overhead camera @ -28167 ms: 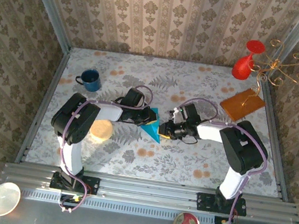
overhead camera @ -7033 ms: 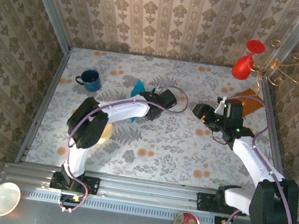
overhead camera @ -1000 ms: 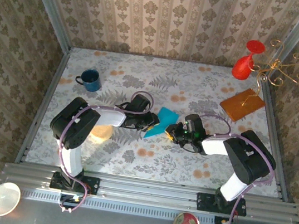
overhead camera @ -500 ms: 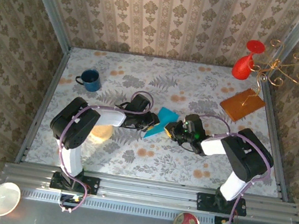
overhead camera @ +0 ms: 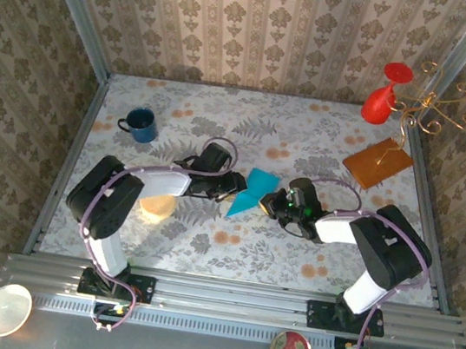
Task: Fold a paper plane with a square sheet of paper (pick it up from the middle)
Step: Fold the wing for the fifth time at the center of the table.
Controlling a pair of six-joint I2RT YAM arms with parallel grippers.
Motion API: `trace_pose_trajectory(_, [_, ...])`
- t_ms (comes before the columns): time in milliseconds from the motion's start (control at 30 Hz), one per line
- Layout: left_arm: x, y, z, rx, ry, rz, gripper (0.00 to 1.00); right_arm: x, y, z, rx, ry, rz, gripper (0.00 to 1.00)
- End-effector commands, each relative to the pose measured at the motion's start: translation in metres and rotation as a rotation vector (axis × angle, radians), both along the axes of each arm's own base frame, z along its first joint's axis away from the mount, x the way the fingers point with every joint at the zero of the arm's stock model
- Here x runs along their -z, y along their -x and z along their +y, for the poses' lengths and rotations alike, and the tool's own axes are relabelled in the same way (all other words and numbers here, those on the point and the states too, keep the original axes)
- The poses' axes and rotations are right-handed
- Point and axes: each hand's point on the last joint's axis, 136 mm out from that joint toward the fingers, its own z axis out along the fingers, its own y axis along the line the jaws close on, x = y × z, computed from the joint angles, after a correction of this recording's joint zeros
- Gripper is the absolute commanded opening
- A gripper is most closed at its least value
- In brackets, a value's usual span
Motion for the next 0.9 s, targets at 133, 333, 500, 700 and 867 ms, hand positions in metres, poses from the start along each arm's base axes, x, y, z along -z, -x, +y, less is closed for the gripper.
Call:
trace_pose_trajectory(133, [-0.040,0.007,0.003,0.275,-0.153,-0.329,0.63,-0.018,-0.002,-0.018,0.031,0.063,-0.014,0.04])
trace_pose_trajectory(333, [-0.047,0.019,-0.010,0.511,-0.306,-0.568,0.67,-0.024,0.000,-0.024,0.042,0.042,0.017,0.04])
trace_pose_trajectory(500, [-0.039,0.034,-0.033,0.702,-0.344,-0.756,0.66,-0.023,0.000,-0.026,0.038,0.009,0.064,0.04])
trace_pose_trajectory(700, [-0.027,0.036,-0.050,0.833,-0.419,-0.896,0.65,-0.026,-0.001,-0.028,0.033,-0.020,0.103,0.04])
trace_pose_trajectory(867, [-0.017,0.038,-0.065,0.934,-0.481,-1.015,0.59,-0.026,-0.001,-0.028,0.028,-0.029,0.132,0.04])
